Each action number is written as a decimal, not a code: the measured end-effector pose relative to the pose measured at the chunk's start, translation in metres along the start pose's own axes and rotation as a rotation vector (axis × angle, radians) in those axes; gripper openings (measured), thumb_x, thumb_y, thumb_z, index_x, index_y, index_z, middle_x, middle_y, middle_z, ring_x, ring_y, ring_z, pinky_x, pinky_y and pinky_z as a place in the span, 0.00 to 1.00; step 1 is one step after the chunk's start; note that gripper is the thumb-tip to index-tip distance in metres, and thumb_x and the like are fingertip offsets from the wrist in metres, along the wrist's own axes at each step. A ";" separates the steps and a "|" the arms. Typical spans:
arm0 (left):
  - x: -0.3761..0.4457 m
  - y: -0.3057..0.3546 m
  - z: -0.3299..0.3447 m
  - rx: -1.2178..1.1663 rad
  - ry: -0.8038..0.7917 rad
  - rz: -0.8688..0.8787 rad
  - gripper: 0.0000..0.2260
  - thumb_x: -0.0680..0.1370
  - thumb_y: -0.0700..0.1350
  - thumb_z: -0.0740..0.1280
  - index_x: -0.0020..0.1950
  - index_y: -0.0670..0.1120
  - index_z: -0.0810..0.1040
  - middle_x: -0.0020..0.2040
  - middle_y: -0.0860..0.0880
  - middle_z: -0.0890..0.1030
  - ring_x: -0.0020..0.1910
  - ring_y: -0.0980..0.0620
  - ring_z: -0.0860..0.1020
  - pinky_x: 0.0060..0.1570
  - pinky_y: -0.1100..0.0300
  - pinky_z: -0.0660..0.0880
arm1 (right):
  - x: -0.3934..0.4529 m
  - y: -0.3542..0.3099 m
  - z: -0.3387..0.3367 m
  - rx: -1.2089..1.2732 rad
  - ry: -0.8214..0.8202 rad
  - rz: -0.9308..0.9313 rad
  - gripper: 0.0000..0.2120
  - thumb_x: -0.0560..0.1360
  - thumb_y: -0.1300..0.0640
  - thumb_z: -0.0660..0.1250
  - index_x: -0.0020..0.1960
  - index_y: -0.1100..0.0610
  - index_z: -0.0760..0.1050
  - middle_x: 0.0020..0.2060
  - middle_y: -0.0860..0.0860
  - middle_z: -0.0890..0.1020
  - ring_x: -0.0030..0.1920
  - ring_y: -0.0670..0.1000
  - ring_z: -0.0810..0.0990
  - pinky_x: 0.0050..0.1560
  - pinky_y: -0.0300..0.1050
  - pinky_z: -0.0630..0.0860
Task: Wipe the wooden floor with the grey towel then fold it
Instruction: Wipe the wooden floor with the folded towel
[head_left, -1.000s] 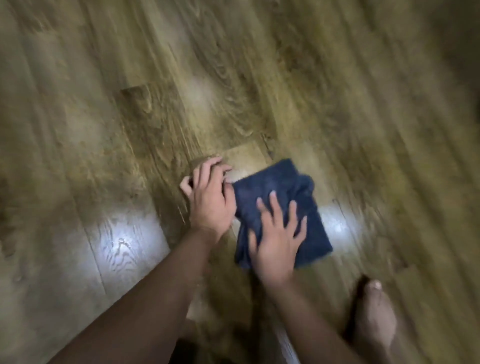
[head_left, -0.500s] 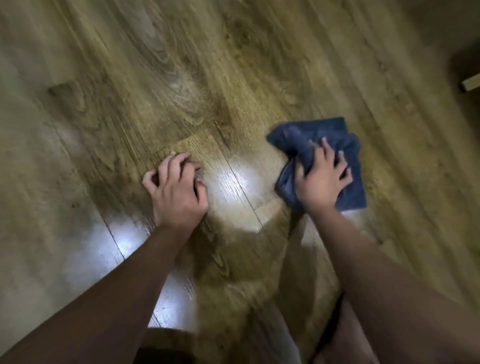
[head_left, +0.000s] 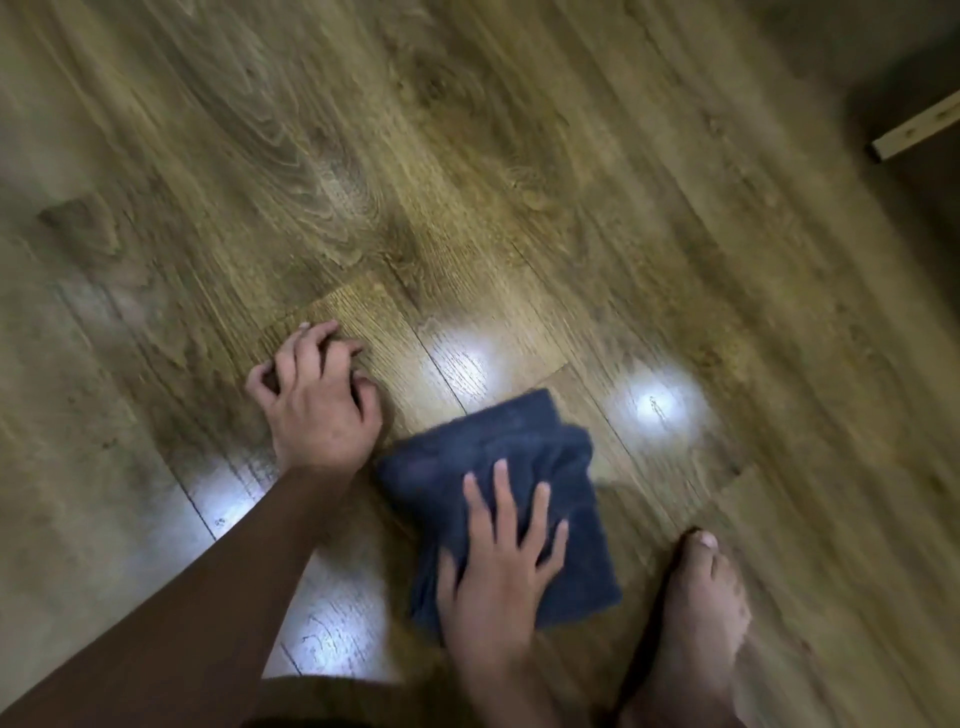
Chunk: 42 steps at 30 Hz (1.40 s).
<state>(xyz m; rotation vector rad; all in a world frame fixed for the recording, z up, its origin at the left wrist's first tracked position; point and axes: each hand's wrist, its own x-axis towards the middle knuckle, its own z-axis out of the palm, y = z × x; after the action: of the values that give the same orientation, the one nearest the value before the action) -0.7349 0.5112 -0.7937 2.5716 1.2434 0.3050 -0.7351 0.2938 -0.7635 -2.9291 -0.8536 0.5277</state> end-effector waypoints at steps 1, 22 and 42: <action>0.000 0.000 0.001 0.001 0.000 -0.004 0.11 0.72 0.48 0.61 0.54 0.52 0.74 0.67 0.50 0.74 0.72 0.46 0.67 0.64 0.43 0.58 | -0.016 -0.005 0.005 -0.024 -0.044 -0.023 0.32 0.69 0.43 0.62 0.74 0.44 0.69 0.78 0.47 0.64 0.77 0.63 0.60 0.71 0.72 0.57; 0.000 -0.006 0.009 0.022 0.028 0.012 0.12 0.73 0.47 0.62 0.56 0.52 0.77 0.66 0.52 0.74 0.72 0.48 0.68 0.64 0.42 0.59 | 0.235 0.036 -0.071 0.106 0.220 0.150 0.25 0.80 0.42 0.58 0.76 0.45 0.65 0.80 0.45 0.60 0.80 0.63 0.51 0.75 0.70 0.47; 0.138 0.000 0.017 0.080 -0.055 -0.096 0.21 0.79 0.53 0.57 0.72 0.54 0.71 0.79 0.51 0.64 0.79 0.50 0.58 0.69 0.39 0.56 | 0.202 -0.025 -0.051 -0.003 0.142 -0.163 0.28 0.75 0.44 0.66 0.75 0.44 0.66 0.78 0.46 0.63 0.77 0.64 0.57 0.70 0.73 0.54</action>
<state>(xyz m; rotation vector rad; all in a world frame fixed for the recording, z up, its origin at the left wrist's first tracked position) -0.6455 0.6171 -0.7996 2.5569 1.3799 0.1669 -0.5714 0.4241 -0.7745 -2.8238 -1.0623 0.3037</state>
